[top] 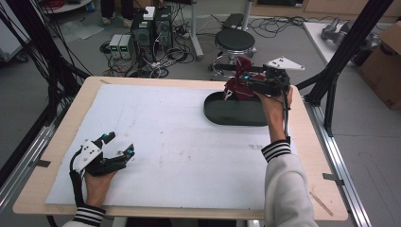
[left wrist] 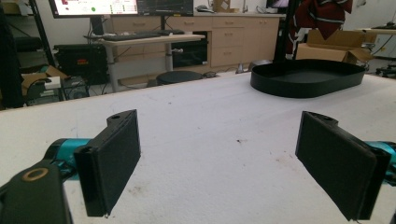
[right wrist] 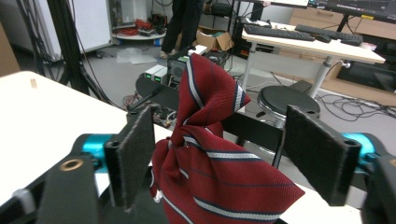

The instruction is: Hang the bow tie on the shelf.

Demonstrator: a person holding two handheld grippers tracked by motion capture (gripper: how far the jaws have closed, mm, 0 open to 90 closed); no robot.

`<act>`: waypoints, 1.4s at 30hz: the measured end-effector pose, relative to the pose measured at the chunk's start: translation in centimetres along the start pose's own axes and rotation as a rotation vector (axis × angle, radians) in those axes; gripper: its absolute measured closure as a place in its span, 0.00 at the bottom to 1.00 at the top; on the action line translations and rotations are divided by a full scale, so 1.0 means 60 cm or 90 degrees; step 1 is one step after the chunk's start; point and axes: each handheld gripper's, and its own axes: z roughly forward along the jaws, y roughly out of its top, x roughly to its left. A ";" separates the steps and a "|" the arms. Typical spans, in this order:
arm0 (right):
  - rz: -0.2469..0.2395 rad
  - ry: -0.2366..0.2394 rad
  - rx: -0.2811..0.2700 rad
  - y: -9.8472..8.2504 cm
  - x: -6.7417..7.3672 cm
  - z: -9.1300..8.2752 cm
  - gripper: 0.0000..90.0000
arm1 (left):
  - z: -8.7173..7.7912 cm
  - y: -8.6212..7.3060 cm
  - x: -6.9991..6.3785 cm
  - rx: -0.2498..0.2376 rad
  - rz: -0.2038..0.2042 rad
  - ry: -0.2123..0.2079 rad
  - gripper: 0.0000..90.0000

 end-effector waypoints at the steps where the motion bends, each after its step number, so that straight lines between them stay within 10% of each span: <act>1: 0.002 0.001 -0.001 0.001 0.000 -0.003 0.24 | 0.000 0.000 0.000 0.000 0.000 0.000 0.16; 24: -0.025 0.043 -0.074 -0.026 0.053 -0.179 0.13 | 0.000 0.000 0.002 0.002 -0.004 0.001 0.16; 42: 0.039 0.087 -0.098 -0.199 0.084 -0.229 0.12 | -0.001 0.000 -0.001 -0.001 0.006 0.004 0.16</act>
